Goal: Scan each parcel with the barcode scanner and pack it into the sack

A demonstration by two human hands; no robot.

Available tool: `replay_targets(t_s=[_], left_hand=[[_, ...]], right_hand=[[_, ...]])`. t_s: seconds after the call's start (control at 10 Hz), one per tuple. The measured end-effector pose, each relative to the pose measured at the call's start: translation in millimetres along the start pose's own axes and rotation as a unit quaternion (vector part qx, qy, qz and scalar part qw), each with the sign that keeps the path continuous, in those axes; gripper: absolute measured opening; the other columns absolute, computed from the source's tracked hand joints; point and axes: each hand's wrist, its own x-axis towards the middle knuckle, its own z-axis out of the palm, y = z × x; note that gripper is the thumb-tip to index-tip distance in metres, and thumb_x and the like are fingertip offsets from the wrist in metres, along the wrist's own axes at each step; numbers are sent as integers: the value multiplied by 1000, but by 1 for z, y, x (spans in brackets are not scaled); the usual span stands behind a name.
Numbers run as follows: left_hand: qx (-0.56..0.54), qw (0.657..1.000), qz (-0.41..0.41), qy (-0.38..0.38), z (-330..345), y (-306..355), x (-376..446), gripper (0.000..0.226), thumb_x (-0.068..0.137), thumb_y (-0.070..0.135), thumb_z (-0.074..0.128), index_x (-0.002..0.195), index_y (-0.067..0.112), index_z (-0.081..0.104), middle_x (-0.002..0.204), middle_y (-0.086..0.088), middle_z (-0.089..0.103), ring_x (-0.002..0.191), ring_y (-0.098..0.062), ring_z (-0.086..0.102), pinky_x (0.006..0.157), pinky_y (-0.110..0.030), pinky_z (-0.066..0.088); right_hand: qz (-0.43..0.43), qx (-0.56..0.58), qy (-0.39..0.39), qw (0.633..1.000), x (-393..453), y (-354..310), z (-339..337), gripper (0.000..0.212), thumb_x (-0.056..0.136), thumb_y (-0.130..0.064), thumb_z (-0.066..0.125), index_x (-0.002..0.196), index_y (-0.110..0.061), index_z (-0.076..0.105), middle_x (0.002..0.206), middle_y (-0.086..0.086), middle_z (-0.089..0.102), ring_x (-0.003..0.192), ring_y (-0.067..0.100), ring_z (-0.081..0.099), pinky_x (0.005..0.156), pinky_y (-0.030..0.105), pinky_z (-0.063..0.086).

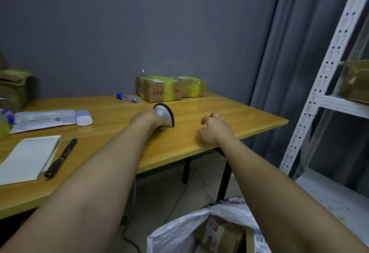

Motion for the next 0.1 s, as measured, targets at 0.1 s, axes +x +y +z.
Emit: replay_targets(t_s=[0.1], left_hand=[[12, 999, -9, 47, -1, 4, -13, 88, 71, 62, 71, 135, 10, 43, 133, -14, 48, 121, -33, 47, 97, -45, 46]], right_hand=[[3, -11, 12, 1000, -10, 4, -9, 42, 98, -36, 46, 136, -18, 48, 141, 7, 37, 130, 28, 34, 96, 41, 43]])
